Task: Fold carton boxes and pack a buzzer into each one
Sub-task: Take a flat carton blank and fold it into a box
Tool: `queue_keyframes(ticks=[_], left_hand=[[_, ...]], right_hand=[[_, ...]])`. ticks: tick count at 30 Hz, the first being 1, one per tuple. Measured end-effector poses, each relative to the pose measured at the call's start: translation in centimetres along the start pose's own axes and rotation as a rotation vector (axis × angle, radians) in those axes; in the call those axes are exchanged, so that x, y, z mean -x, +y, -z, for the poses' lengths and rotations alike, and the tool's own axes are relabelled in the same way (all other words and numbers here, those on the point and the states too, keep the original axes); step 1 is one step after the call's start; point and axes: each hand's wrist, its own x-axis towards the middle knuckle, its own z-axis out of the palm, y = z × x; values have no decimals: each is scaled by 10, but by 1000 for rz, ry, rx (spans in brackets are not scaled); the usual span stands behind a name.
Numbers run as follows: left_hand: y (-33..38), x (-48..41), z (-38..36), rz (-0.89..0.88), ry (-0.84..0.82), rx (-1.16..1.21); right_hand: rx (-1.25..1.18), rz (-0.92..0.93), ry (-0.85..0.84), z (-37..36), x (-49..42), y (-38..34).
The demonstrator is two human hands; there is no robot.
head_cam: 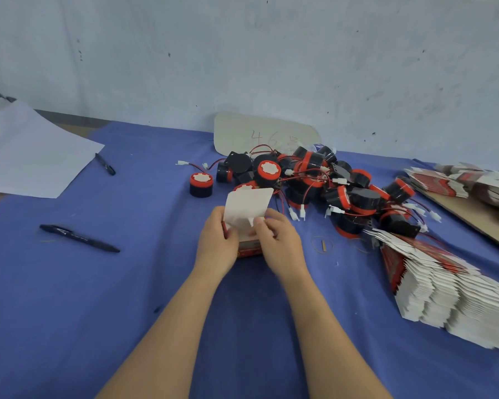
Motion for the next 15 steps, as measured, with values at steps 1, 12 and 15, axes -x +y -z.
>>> queue_keyframes(ticks=[1,12,15], left_hand=[[1,-1,0,0,4,-5],[6,4,-5,162,1,219],[7,4,-2,206,20,371]], right_hand=[[-85,-3,38,1,1,-4],[-398,-356,35,13,-4,-13],[-363,-304,-259,23,-5,-7]])
